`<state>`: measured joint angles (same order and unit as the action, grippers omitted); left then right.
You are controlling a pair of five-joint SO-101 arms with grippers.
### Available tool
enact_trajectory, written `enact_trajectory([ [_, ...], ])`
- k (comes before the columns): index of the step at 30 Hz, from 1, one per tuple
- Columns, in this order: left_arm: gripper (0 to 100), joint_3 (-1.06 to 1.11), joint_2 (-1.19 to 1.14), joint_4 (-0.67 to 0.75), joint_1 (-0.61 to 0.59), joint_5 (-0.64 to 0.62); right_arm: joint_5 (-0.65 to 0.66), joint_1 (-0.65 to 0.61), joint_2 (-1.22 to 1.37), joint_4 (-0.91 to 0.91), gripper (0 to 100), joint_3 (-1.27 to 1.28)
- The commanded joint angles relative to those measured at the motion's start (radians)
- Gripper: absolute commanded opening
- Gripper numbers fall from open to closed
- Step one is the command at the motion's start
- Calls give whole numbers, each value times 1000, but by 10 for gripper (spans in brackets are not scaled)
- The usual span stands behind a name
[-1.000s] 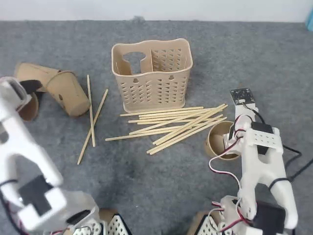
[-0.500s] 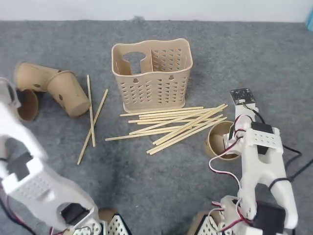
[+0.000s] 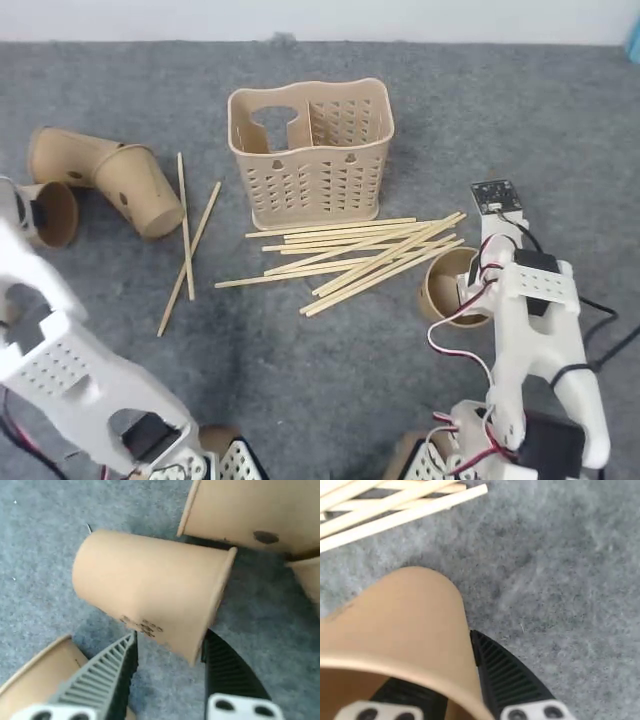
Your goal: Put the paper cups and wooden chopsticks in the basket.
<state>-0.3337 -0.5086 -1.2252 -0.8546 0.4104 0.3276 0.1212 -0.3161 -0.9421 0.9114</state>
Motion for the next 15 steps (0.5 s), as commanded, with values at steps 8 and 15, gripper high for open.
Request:
enact_trajectory([
  [8, 62, -45, -6, 83, -8, 3, 14, 1, -2, 5, 8, 15],
  [15, 14, -47, 25, 77, -8, -26, 14, 2, -2, 5, 8, 15],
])
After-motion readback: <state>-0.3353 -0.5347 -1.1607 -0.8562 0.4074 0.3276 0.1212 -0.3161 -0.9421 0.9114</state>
